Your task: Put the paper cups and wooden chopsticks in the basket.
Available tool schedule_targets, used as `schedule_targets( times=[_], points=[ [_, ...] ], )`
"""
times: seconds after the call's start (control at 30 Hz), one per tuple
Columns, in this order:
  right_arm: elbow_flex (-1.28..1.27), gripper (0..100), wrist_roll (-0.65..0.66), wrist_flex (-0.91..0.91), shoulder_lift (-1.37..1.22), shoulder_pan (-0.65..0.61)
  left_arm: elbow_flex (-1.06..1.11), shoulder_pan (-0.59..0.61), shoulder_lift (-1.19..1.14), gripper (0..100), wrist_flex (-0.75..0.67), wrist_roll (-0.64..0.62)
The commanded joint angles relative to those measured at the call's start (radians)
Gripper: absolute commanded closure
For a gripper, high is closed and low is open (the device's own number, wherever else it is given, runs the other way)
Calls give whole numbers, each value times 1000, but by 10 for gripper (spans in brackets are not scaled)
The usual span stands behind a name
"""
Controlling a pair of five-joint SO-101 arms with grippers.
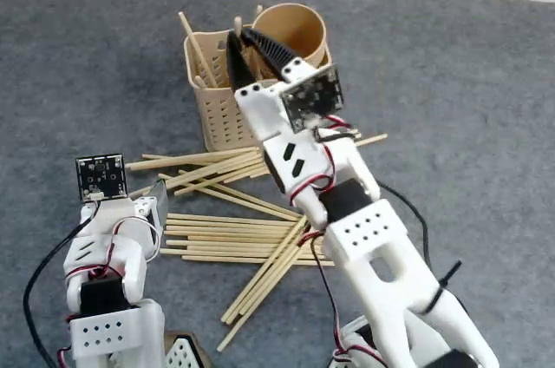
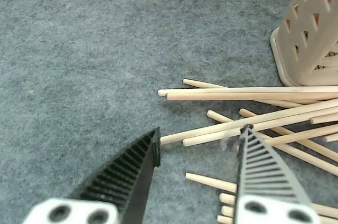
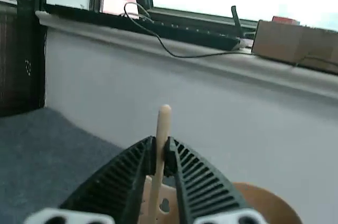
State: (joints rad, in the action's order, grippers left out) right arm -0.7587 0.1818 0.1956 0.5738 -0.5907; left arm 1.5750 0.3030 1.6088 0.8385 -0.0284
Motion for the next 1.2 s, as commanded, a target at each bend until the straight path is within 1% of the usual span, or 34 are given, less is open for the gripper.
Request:
schedule_targets(
  times=[0.0, 0.1, 0.17, 0.33, 0.43, 0.57, 0.63, 0.83, 0.93, 1.03, 1.17],
  points=[
    [-4, 954, 15, 18, -36, -12, -7, 5, 12, 765, -18, 6],
    [-7, 864, 9, 16, -70, -8, -7, 5, 12, 765, -18, 6],
    [-4, 827, 9, 5, -79, -7, -7, 5, 12, 765, -18, 6],
    [4, 828, 14, -174, -10, -13, -7, 5, 12, 765, -18, 6],
    [2, 828, 14, -282, 114, -47, -7, 7, 12, 765, -18, 6],
    [-7, 830, 12, -426, 288, -54, -7, 7, 12, 765, -18, 6],
    [-8, 847, 11, -524, 343, -50, -7, 5, 12, 765, -18, 6],
    [-8, 974, 9, -754, 461, -13, -7, 4, 12, 765, -18, 6],
    [-25, 995, 9, -865, 510, -12, -7, 4, 12, 765, -18, 6],
    [-105, 995, 9, -891, 593, -10, -7, 4, 12, 765, -18, 6],
    [-283, 995, 12, -889, 762, -10, -7, 4, 12, 765, -18, 6]
  ],
)
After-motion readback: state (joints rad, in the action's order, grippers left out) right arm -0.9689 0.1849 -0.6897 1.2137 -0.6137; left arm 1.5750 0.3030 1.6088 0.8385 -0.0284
